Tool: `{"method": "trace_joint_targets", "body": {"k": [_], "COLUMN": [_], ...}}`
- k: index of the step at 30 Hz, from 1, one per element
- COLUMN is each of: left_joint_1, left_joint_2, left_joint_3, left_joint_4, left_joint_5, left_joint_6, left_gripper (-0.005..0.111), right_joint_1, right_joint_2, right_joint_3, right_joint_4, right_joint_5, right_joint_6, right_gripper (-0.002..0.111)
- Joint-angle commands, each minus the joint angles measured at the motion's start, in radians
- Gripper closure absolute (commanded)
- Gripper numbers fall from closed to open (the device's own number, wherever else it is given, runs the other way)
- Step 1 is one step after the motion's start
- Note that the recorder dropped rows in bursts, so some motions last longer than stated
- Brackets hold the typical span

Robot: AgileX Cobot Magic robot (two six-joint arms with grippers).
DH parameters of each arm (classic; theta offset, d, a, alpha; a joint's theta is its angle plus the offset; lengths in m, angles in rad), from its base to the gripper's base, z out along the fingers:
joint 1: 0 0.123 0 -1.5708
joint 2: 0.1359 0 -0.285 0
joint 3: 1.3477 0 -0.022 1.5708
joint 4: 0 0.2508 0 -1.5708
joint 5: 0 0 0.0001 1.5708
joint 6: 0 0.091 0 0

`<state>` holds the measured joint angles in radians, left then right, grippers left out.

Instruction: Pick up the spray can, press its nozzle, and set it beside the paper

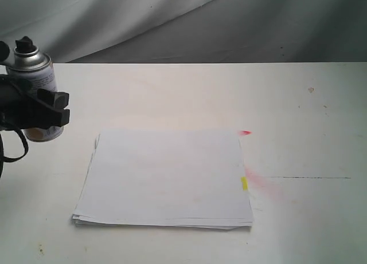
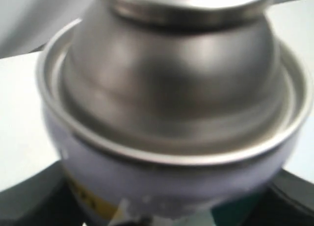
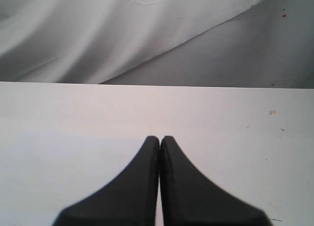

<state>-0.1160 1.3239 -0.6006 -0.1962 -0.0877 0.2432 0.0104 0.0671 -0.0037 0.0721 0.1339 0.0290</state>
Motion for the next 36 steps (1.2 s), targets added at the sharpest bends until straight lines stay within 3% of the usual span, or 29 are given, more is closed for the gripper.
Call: {"method": "trace_joint_targets", "body": {"k": [1,9,14,17,20,25,29,36], "left_joint_1": [-0.004,-0.039,-0.228,-0.304,-0.439,-0.578,-0.637,-0.662], "left_joint_2": [-0.015,-0.015,0.038,0.092,0.190,0.362,0.458,0.527], "left_joint_3": [-0.014,-0.036,-0.164,-0.201,-0.223,-0.228,-0.228,-0.228], "left_joint_4": [0.099,0.482,0.947,1.147,1.448,1.729,1.796,1.809], "left_joint_5": [0.038,0.081,0.346,0.476,0.611,0.857,1.009,1.090], "left_joint_6": [0.011,-0.296,-0.618,-0.763,-0.990,-1.160,-1.235,-1.268], "left_gripper": [0.107,0.107,0.107,0.107,0.107,0.107,0.107,0.107], "right_joint_1": [-0.001,-0.001,-0.001,-0.001,-0.001,-0.001,-0.001,-0.001], "right_joint_2": [-0.005,-0.005,-0.005,-0.005,-0.005,-0.005,-0.005,-0.005], "right_joint_3": [0.004,0.004,0.004,0.004,0.004,0.004,0.004,0.004], "right_joint_4": [0.000,0.000,0.000,0.000,0.000,0.000,0.000,0.000], "right_joint_5": [0.002,0.002,0.002,0.002,0.002,0.002,0.002,0.002], "right_joint_6": [0.003,0.003,0.003,0.003,0.003,0.003,0.003,0.001], "right_gripper": [0.108,0.108,0.108,0.108,0.108,0.108,0.108,0.108]}}
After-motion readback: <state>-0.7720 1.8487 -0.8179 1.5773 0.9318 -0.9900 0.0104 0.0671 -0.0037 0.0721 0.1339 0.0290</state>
